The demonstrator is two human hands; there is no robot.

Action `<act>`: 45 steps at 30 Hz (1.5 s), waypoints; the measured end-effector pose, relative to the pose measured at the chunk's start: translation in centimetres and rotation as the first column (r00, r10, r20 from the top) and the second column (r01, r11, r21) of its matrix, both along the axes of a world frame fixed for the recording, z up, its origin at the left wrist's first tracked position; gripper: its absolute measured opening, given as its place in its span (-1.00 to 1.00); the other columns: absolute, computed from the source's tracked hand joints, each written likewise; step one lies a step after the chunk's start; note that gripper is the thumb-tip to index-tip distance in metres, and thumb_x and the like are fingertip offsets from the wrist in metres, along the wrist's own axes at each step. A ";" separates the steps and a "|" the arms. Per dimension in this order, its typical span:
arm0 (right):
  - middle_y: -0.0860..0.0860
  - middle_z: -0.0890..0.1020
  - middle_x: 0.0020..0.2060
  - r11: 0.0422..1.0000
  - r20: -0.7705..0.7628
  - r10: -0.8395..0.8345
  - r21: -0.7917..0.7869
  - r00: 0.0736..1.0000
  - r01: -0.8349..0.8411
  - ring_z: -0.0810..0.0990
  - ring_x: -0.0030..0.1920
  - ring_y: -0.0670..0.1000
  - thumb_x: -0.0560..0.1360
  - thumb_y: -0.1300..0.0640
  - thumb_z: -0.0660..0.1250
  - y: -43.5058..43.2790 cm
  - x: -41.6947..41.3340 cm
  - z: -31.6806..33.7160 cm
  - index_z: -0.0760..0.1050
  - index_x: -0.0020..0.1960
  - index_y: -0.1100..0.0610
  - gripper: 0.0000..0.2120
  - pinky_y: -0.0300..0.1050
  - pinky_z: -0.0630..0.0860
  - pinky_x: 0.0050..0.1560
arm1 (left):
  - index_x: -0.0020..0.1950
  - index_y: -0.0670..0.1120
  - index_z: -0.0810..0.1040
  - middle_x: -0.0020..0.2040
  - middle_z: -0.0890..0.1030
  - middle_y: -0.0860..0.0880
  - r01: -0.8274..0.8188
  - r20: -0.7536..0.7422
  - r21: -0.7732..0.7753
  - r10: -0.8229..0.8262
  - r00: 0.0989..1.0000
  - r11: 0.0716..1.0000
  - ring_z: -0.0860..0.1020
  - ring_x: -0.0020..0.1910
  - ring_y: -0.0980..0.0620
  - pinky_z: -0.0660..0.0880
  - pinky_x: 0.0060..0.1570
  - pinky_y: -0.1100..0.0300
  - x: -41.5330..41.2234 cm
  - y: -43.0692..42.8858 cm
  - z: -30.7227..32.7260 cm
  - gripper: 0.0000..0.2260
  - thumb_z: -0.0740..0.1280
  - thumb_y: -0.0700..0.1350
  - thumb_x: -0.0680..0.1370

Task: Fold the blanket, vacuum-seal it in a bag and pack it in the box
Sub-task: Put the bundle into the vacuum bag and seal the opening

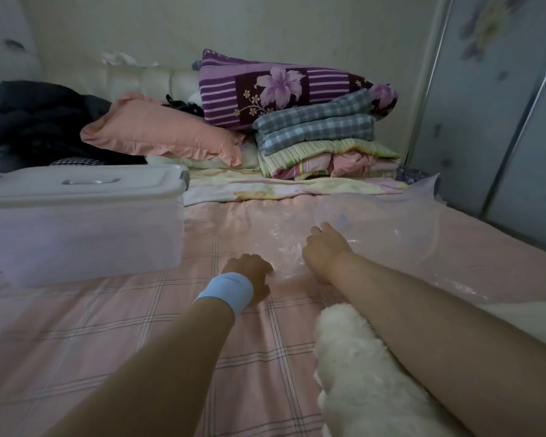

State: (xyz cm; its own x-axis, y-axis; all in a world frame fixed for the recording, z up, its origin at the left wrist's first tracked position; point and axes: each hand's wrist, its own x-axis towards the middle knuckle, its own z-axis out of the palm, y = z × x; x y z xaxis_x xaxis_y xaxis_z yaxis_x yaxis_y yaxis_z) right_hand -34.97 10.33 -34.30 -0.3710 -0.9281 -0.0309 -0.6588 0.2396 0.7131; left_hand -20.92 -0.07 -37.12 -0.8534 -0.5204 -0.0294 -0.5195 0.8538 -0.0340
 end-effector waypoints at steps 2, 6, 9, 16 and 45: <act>0.07 0.57 0.19 0.995 -0.002 0.066 -0.080 0.998 -0.066 0.40 0.27 0.14 0.59 0.21 0.19 0.8 0.7 1.3 0.57 0.21 0.09 -0.73 0.06 0.25 0.32 | 0.39 0.03 0.44 0.32 0.45 -0.04 -0.002 -0.066 0.005 0.003 0.998 1.000 0.39 0.34 -0.09 0.36 0.30 0.06 1.6 0.5 1.9 -0.63 0.25 0.00 0.57; 0.11 0.55 0.16 0.937 0.006 0.171 -0.310 0.985 -0.160 0.42 0.26 0.20 0.57 0.27 0.18 2.6 4.0 5.0 0.60 0.15 0.10 -0.72 0.17 0.29 0.29 | 0.34 -0.06 0.42 0.30 0.47 -0.08 -0.027 -0.211 0.100 0.048 0.976 0.995 0.46 0.25 -0.12 0.42 0.18 0.09 5.9 2.0 6.8 -0.65 0.26 -0.07 0.56; 0.13 0.60 -0.01 0.838 -0.007 0.294 -0.479 0.956 -0.262 0.55 0.09 0.21 0.43 0.33 0.33 4.2 7.8 7.0 0.62 -0.06 0.13 -0.82 0.04 0.41 -0.16 | 0.24 0.01 0.40 0.17 0.53 -0.08 -0.078 -0.233 0.136 0.109 0.966 0.988 0.52 0.02 -0.12 0.46 -0.06 0.09 10.3 3.4 10.3 -0.71 0.26 -0.08 0.52; 0.11 0.55 -0.34 0.626 -0.005 0.554 -0.657 0.833 -0.420 0.58 -0.35 0.15 0.10 0.47 0.44 6.7 18.4 11.0 0.55 -0.27 0.16 -0.70 -0.20 0.15 -0.55 | 0.38 0.16 0.37 0.33 0.46 -0.05 -0.149 -0.143 0.074 0.158 0.977 0.986 0.51 0.19 -0.10 0.49 0.10 0.07 21.4 6.7 17.6 -0.56 0.28 -0.11 0.52; 0.00 -0.21 0.63 0.838 0.780 0.358 -0.511 0.513 0.192 0.05 0.61 0.10 0.53 0.30 0.20 16.8 40.0 -6.6 -0.39 0.55 -0.30 -0.03 0.02 0.30 0.45 | 0.38 0.23 0.41 0.36 0.45 0.06 -0.286 0.068 0.246 0.278 0.958 0.926 0.42 0.33 -0.03 0.36 0.36 0.00 44.6 15.8 -0.3 -0.48 0.30 0.34 0.45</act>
